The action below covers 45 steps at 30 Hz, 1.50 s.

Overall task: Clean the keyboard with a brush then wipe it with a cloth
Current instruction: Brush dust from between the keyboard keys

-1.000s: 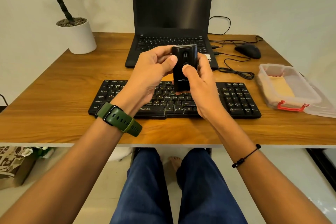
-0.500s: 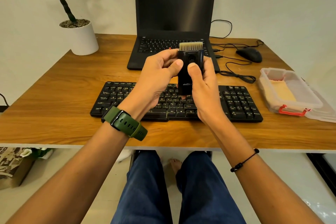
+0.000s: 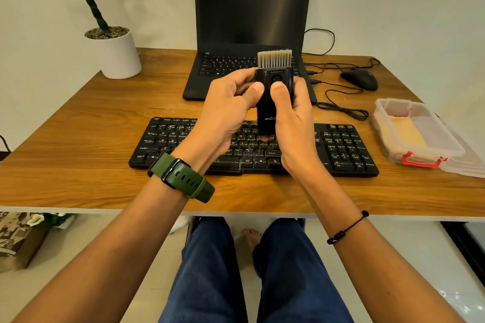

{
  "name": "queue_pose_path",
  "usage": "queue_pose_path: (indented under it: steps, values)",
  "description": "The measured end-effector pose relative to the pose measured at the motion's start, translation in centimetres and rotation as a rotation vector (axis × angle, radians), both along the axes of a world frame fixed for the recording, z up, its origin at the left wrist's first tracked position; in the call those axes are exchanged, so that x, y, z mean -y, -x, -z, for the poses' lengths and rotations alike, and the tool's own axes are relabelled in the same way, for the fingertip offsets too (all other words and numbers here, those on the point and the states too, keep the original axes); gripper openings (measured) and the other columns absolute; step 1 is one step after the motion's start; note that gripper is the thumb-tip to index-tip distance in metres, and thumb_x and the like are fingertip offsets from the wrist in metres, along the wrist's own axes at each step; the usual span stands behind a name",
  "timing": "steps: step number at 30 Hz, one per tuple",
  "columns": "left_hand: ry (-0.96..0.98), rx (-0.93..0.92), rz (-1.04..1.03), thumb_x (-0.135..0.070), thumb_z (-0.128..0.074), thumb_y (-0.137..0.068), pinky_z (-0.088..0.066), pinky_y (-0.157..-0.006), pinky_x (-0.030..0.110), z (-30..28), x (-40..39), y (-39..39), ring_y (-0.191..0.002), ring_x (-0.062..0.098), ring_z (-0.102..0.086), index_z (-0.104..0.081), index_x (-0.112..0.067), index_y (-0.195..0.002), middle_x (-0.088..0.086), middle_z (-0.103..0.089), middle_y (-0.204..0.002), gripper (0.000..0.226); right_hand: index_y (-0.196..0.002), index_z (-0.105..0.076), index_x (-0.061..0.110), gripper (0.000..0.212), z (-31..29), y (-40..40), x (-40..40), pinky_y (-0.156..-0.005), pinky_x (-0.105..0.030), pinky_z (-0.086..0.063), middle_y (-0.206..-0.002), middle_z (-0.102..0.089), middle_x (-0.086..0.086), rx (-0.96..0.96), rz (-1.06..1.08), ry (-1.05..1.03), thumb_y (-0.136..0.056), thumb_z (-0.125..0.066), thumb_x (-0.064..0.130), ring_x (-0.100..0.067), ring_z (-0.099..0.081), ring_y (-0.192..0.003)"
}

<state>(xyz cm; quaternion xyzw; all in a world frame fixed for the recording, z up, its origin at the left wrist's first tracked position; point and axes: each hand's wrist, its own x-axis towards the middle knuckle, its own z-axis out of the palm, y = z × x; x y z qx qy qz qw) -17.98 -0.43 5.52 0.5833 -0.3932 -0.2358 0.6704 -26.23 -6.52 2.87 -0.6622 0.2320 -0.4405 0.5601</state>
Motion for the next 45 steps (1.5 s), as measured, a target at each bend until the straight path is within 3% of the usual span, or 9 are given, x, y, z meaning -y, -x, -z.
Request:
queue_pose_path:
  steps: [6,13,17,24,31,35,38,41,45]
  values:
    - [-0.024,-0.126,0.012,0.001,-0.048,-0.091,-0.053,-0.081,0.022,0.5,-0.1,-0.7,-0.093,0.009,-0.064,-0.058,-0.012,-0.113,0.001,-0.067,-0.098,0.027,-0.104,-0.048,0.031,0.01,0.1,0.3,0.4,-0.047,-0.023,-0.049,-0.095,-0.059,0.0,-0.054,-0.057,-0.02,-0.095,-0.046,0.034,-0.012,-0.063,-0.08]
    - [-0.047,-0.313,0.072,-0.006,-0.055,-0.089,-0.056,-0.069,0.022,0.5,-1.2,-1.7,-0.079,0.01,-0.065,-0.061,-0.005,-0.099,0.005,-0.066,-0.088,0.011,-0.121,-0.046,0.026,0.035,-0.7,1.0,1.1,-0.05,-0.028,-0.054,-0.1,-0.065,0.002,-0.213,-0.177,-0.014,-0.089,-0.059,0.027,-0.016,-0.069,-0.08]
    - [0.033,-0.616,-0.016,-0.005,-0.056,-0.088,-0.059,-0.07,0.027,0.4,-2.0,-2.6,-0.083,0.019,-0.063,-0.058,-0.003,-0.086,0.011,-0.065,-0.086,0.003,-0.12,-0.047,0.018,0.044,-1.0,0.6,1.1,-0.054,-0.024,-0.053,-0.104,-0.064,-0.005,-0.004,-0.273,-0.237,-0.082,-0.065,0.006,-0.019,-0.067,-0.076]
    - [0.118,-0.812,-0.07,0.0,-0.056,-0.087,-0.056,-0.075,0.029,1.8,-3.4,-3.3,-0.088,0.023,-0.062,-0.057,-0.002,-0.089,0.015,-0.062,-0.088,0.003,-0.11,-0.051,0.008,0.028,0.5,-2.7,-0.8,-0.057,-0.023,-0.047,-0.1,-0.062,-0.009,0.257,-0.298,-0.525,-0.084,-0.058,-0.002,-0.016,-0.058,-0.074]
    - [0.107,-0.926,-0.099,0.005,-0.056,-0.085,-0.055,-0.07,0.022,3.3,-4.9,-4.8,-0.085,0.022,-0.06,-0.058,0.0,-0.087,0.015,-0.061,-0.088,0.006,-0.091,-0.056,0.013,0.013,1.4,-5.5,-2.1,-0.063,-0.026,-0.052,-0.091,-0.064,-0.006,0.197,-0.288,-0.529,-0.085,-0.059,0.002,-0.016,-0.063,-0.078]
    - [0.014,-0.753,-0.21,0.004,-0.058,-0.082,-0.055,-0.076,0.02,3.9,-6.4,-6.4,-0.088,0.016,-0.063,-0.059,-0.003,-0.098,0.007,-0.065,-0.093,0.017,-0.09,-0.057,0.014,0.016,1.5,-6.9,-1.8,-0.077,-0.039,-0.058,-0.099,-0.064,-0.007,0.051,-0.289,-0.412,-0.083,-0.062,0.001,-0.025,-0.066,-0.097]
    - [-0.193,-0.315,-0.417,-0.005,-0.062,-0.083,-0.051,-0.082,0.016,5.2,-8.6,-7.9,-0.101,0.008,-0.058,-0.049,-0.011,-0.125,-0.002,-0.058,-0.111,0.045,-0.091,-0.056,0.018,0.022,1.2,-8.1,-1.0,-0.077,-0.041,-0.058,-0.102,-0.062,-0.006,-0.094,-0.305,-0.187,-0.08,-0.067,0.002,-0.023,-0.066,-0.098]
    - [-0.354,0.09,-0.566,-0.018,-0.066,-0.082,-0.042,-0.101,0.026,7.1,-10.6,-9.3,-0.116,0.009,-0.048,-0.038,-0.015,-0.137,0.001,-0.049,-0.128,0.062,-0.091,-0.054,0.024,0.028,0.3,-9.9,-0.3,-0.074,-0.034,-0.059,-0.1,-0.059,0.002,-0.233,-0.334,0.037,-0.079,-0.067,0.003,-0.017,-0.065,-0.097]
    - [-0.557,0.334,-0.558,-0.036,-0.068,-0.079,-0.033,-0.095,0.018,9.2,-11.2,-9.4,-0.118,0.007,-0.038,-0.029,-0.012,-0.143,0.002,-0.042,-0.134,0.078,-0.113,-0.056,0.019,0.041,-0.9,-13.7,0.3,-0.077,-0.035,-0.058,-0.101,-0.053,0.013,-0.37,-0.38,0.322,-0.076,-0.07,0.009,-0.015,-0.058,-0.104]
